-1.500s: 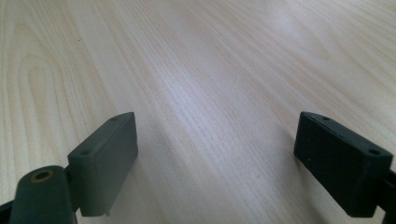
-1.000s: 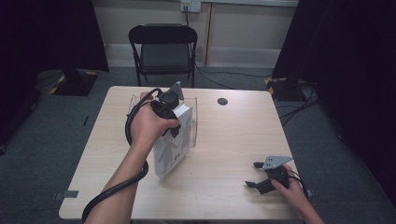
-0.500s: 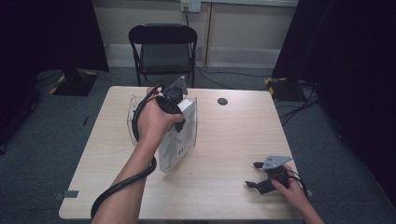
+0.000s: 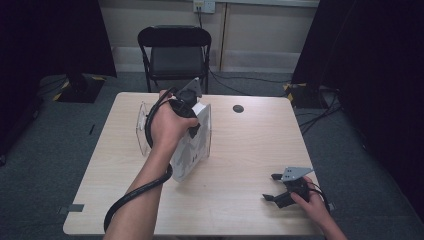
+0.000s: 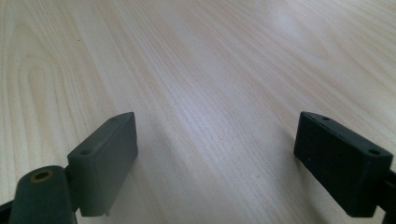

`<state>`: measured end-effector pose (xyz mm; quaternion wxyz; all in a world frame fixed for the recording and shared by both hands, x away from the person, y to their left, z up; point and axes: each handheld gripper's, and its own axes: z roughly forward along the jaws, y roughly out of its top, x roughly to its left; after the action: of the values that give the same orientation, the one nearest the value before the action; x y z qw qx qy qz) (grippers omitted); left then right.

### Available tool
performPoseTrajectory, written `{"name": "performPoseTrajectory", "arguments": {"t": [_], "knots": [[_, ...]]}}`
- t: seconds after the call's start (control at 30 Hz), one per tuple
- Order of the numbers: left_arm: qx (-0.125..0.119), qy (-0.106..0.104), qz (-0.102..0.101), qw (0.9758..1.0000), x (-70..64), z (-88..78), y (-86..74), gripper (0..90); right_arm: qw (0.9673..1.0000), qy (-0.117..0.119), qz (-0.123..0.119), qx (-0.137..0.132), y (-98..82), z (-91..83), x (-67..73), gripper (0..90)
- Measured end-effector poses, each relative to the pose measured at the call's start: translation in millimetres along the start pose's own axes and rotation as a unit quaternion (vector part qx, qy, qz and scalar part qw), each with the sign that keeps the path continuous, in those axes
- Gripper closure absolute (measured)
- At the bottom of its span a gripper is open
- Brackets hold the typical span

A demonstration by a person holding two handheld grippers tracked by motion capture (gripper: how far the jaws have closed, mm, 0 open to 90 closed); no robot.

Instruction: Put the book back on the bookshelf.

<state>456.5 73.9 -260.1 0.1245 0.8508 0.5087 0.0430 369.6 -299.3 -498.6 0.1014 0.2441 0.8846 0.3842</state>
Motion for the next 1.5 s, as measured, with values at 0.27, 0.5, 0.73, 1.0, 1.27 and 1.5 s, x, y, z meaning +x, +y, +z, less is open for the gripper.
{"name": "performPoseTrajectory", "arguments": {"t": [0.27, 0.5, 0.73, 1.0, 1.27, 1.5], "knots": [[-0.006, -0.003, -0.013, 0.9999, 2.1, 2.4, 3.8, 53.6, 1.0, 0.0, 0.0, 0.0, 0.0, 0.0, -0.1, 13.0], [-0.009, 0.003, -0.027, 0.9996, 2.2, 5.2, 8.3, 53.6, 1.0, 0.0, -0.001, 0.0, 0.0, 0.1, -0.1, 13.0], [-0.008, 0.009, -0.031, 0.9994, 0.3, 6.1, 13.1, 53.6, 1.0, 0.0, -0.001, -0.001, 0.0, 0.1, -0.1, 13.0], [-0.002, 0.011, -0.035, 0.9993, 0.7, 8.1, 19.1, 53.6, 1.0, 0.0, -0.001, 0.0, 0.0, 0.1, -0.1, 13.0], [-0.002, 0.014, -0.04, 0.9991, 6.5, 12.0, 22.2, 53.5, 1.0, 0.0, -0.001, 0.0, 0.0, 0.1, -0.1, 13.0], [-0.006, 0.009, -0.052, 0.9986, 6.8, 13.7, 25.4, 53.5, 1.0, 0.0, -0.001, -0.001, 0.0, 0.1, -0.1, 13.0]]}}
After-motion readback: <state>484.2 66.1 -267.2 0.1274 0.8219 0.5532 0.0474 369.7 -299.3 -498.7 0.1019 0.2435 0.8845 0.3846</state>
